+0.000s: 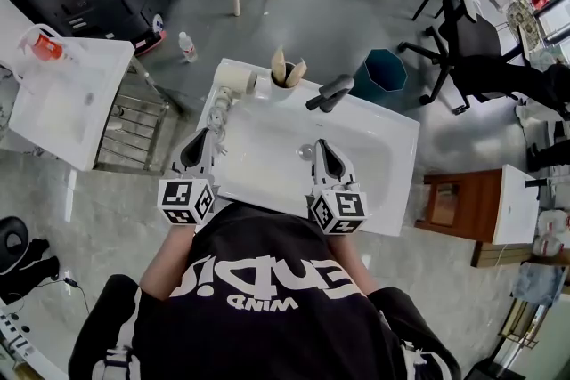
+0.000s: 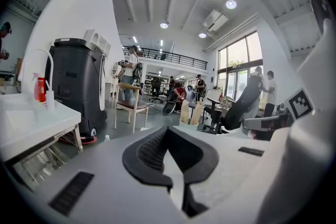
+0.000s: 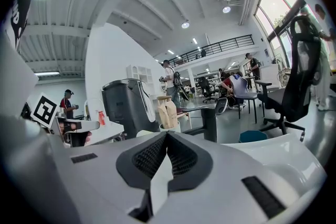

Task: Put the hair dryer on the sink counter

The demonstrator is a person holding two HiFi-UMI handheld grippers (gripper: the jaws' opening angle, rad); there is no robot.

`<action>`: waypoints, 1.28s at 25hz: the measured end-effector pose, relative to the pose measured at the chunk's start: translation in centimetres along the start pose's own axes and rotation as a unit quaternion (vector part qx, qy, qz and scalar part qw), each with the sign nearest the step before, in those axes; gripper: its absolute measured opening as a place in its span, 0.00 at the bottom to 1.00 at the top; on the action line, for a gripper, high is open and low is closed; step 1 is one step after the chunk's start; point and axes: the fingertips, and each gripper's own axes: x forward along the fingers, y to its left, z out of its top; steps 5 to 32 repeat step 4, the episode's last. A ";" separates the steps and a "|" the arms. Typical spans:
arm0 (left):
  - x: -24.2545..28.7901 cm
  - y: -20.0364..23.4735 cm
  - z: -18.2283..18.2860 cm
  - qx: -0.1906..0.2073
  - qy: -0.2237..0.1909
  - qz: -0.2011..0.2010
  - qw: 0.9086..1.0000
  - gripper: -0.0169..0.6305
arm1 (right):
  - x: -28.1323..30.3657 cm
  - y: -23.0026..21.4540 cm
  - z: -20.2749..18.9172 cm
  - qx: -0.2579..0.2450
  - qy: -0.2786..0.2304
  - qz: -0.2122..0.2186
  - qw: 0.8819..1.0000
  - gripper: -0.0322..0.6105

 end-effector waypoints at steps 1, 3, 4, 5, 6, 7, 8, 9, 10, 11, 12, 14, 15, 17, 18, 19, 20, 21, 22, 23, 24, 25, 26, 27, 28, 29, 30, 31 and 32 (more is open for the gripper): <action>0.0 0.0 0.0 0.000 0.000 0.001 1.000 0.04 | 0.0 0.0 0.0 0.000 0.000 0.000 1.000 0.09; 0.0 0.1 -0.1 -0.001 0.002 0.002 1.000 0.04 | 0.1 0.0 0.0 -0.002 0.001 0.001 1.000 0.09; 0.0 0.1 -0.2 -0.002 0.002 0.003 1.000 0.04 | 0.1 0.0 0.0 -0.002 0.001 0.002 1.000 0.09; 0.0 0.1 -0.2 -0.002 0.002 0.003 1.000 0.04 | 0.1 0.0 0.0 -0.002 0.001 0.002 1.000 0.09; 0.0 0.1 -0.2 -0.002 0.002 0.003 1.000 0.04 | 0.1 0.0 0.0 -0.002 0.001 0.002 1.000 0.09; 0.0 0.1 -0.2 -0.002 0.002 0.003 1.000 0.04 | 0.1 0.0 0.0 -0.002 0.001 0.002 1.000 0.09; 0.0 0.1 -0.2 -0.002 0.002 0.003 1.000 0.04 | 0.1 0.0 0.0 -0.002 0.001 0.002 1.000 0.09; 0.0 0.1 -0.2 -0.002 0.002 0.003 1.000 0.04 | 0.1 0.0 0.0 -0.002 0.001 0.002 1.000 0.09; 0.0 0.1 -0.2 -0.002 0.002 0.003 1.000 0.04 | 0.1 0.0 0.0 -0.002 0.001 0.002 1.000 0.09; 0.0 0.1 -0.2 -0.002 0.002 0.003 1.000 0.04 | 0.1 0.0 0.0 -0.002 0.001 0.002 1.000 0.09; 0.0 0.1 -0.2 -0.002 0.002 0.003 1.000 0.04 | 0.1 0.0 0.0 -0.002 0.001 0.002 1.000 0.09; 0.0 0.1 -0.2 -0.002 0.002 0.003 1.000 0.04 | 0.1 0.0 0.0 -0.002 0.001 0.002 1.000 0.09; 0.0 0.1 -0.2 -0.002 0.002 0.003 1.000 0.04 | 0.1 0.0 0.0 -0.002 0.001 0.002 1.000 0.09; 0.0 0.1 -0.2 -0.002 0.002 0.003 1.000 0.04 | 0.1 0.0 0.0 -0.002 0.001 0.002 1.000 0.09; 0.0 0.1 -0.2 -0.002 0.002 0.003 1.000 0.04 | 0.1 0.0 0.0 -0.002 0.001 0.002 1.000 0.09; 0.0 0.1 -0.2 -0.002 0.002 0.003 1.000 0.04 | 0.1 0.0 0.0 -0.002 0.001 0.002 1.000 0.09; 0.0 0.1 -0.2 -0.002 0.002 0.003 1.000 0.04 | 0.1 0.0 0.0 -0.002 0.001 0.002 1.000 0.09; 0.0 0.1 -0.2 -0.002 0.002 0.003 1.000 0.04 | 0.1 0.0 0.0 -0.002 0.001 0.002 1.000 0.09; 0.0 0.1 -0.2 -0.002 0.002 0.003 1.000 0.04 | 0.1 0.0 0.0 -0.002 0.001 0.002 1.000 0.09; 0.0 0.1 -0.2 -0.002 0.002 0.003 1.000 0.04 | 0.1 0.0 0.0 -0.002 0.001 0.002 1.000 0.09; 0.0 0.1 -0.2 -0.002 0.002 0.003 1.000 0.04 | 0.1 0.0 0.0 -0.002 0.001 0.002 1.000 0.09; 0.0 0.1 -0.2 -0.002 0.002 0.003 1.000 0.04 | 0.1 0.0 0.0 -0.002 0.001 0.002 1.000 0.09; 0.0 0.1 -0.2 -0.002 0.002 0.003 1.000 0.04 | 0.1 0.0 0.0 -0.002 0.001 0.002 1.000 0.09; 0.0 0.1 -0.2 -0.002 0.002 0.003 1.000 0.04 | 0.1 0.0 0.0 -0.002 0.001 0.002 1.000 0.09; 0.0 0.1 -0.2 -0.002 0.002 0.003 1.000 0.04 | 0.1 0.0 0.0 -0.002 0.001 0.002 1.000 0.09; 0.0 0.1 -0.2 -0.002 0.002 0.003 1.000 0.04 | 0.1 0.0 0.0 -0.002 0.001 0.002 1.000 0.09; 0.0 0.1 -0.2 -0.002 0.002 0.003 1.000 0.04 | 0.1 0.0 0.0 -0.002 0.001 0.002 1.000 0.09; 0.0 0.1 -0.2 -0.002 0.002 0.003 1.000 0.04 | 0.1 0.0 0.0 -0.002 0.001 0.002 1.000 0.09; 0.0 0.1 -0.2 -0.002 0.002 0.003 1.000 0.04 | 0.1 0.0 0.0 -0.002 0.001 0.002 1.000 0.09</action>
